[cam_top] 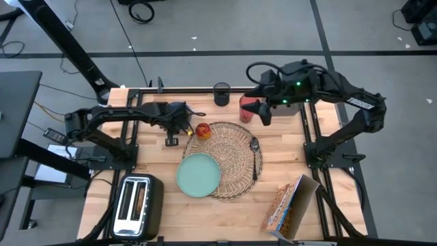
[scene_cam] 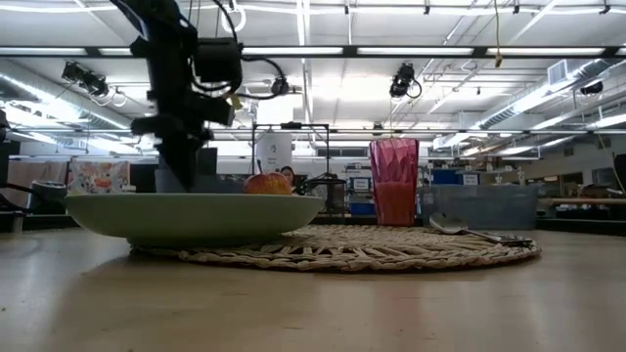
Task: Arrange a breakfast setting
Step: Put the blue bowl on the brown table mat
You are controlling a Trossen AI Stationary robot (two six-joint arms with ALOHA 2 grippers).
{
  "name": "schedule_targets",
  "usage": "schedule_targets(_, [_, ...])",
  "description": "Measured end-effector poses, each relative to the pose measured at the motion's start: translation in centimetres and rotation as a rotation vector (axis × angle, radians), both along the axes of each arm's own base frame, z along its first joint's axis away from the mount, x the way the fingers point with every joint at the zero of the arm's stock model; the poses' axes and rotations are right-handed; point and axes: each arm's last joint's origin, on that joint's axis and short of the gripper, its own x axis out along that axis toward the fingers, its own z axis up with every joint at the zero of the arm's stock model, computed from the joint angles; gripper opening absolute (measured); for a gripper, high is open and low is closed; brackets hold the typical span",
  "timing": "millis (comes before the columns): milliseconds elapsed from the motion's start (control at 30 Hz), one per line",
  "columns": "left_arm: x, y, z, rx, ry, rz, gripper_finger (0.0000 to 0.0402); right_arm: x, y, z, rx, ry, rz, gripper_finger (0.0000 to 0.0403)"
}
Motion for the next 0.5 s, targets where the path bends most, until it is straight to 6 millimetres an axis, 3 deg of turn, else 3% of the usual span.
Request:
schedule_targets(300, [1.2, -2.0, 7.2, -0.015, 0.064, -0.101, 0.0014, -0.7, 0.0, -0.7, 0.011, 0.092, -0.017, 0.0258])
schedule_targets(500, [2.9, -5.0, 11.6, 0.026, -0.068, -0.225, 0.0014, -0.6, -0.3, -0.9, -0.057, 0.114, -0.1, 0.0258])
